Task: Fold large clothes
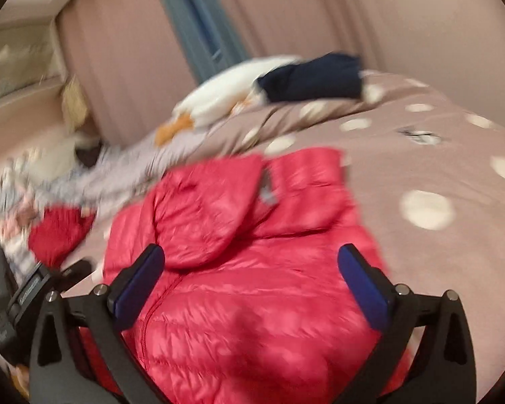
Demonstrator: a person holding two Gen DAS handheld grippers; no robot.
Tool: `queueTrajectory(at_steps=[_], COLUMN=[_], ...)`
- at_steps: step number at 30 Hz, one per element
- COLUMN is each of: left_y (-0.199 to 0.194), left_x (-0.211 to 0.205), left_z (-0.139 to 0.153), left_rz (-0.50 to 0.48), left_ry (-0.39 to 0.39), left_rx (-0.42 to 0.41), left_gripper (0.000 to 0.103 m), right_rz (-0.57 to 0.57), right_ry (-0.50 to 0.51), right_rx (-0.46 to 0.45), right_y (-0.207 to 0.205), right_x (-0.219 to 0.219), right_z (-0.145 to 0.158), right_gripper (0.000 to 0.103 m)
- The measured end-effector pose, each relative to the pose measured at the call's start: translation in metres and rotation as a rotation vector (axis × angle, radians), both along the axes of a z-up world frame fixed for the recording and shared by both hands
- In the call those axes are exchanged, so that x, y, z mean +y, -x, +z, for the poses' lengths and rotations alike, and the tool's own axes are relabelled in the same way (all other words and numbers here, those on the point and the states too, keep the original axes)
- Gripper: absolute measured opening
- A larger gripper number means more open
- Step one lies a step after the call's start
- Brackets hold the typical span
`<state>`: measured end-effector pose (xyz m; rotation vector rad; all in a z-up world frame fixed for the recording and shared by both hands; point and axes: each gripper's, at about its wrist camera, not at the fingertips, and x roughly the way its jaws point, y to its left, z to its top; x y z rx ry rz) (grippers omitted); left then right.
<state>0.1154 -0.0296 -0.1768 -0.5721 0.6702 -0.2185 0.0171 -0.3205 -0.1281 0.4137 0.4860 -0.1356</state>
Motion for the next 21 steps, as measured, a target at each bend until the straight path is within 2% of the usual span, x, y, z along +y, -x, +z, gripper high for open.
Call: queueTrajectory(at_steps=[3, 6, 10, 13, 15, 17, 19, 21], left_y=[0.025, 0.054, 0.089, 0.102, 0.101, 0.109, 0.109, 0.105], left_x=[0.02, 0.043, 0.076, 0.094, 0.094, 0.087, 0.074, 0.064], left_z=[0.0, -0.007, -0.026, -0.044, -0.059, -0.06, -0.059, -0.058], left_rz=[0.012, 0.072, 0.176, 0.226, 0.184, 0.173, 0.157, 0.104], left_ry=[-0.076, -0.13, -0.088, -0.023, -0.004, -0.048, -0.076, -0.035], left_rx=[-0.003, -0.007, 0.012, 0.04, 0.081, 0.028, 0.032, 0.042], left_gripper=[0.102, 0.102, 0.102, 0.102, 0.102, 0.102, 0.102, 0.102], right_rz=[-0.094, -0.192, -0.263, -0.296, -0.302, -0.297, -0.285, -0.259], right_ry=[-0.086, -0.165, -0.226, -0.258, -0.271, -0.312, -0.327, -0.308], right_rx=[-0.038, -0.046, -0.039, -0.026, -0.013, 0.0, -0.001, 0.001], right_y=[0.042, 0.082, 0.117, 0.134, 0.141, 0.142, 0.143, 0.138], right_x=[-0.022, -0.046, -0.074, -0.079, -0.079, -0.075, -0.066, -0.05], right_z=[-0.005, -0.019, -0.033, -0.046, -0.054, -0.063, -0.068, -0.067], right_gripper=[0.103, 0.103, 0.103, 0.103, 0.103, 0.103, 0.103, 0.103])
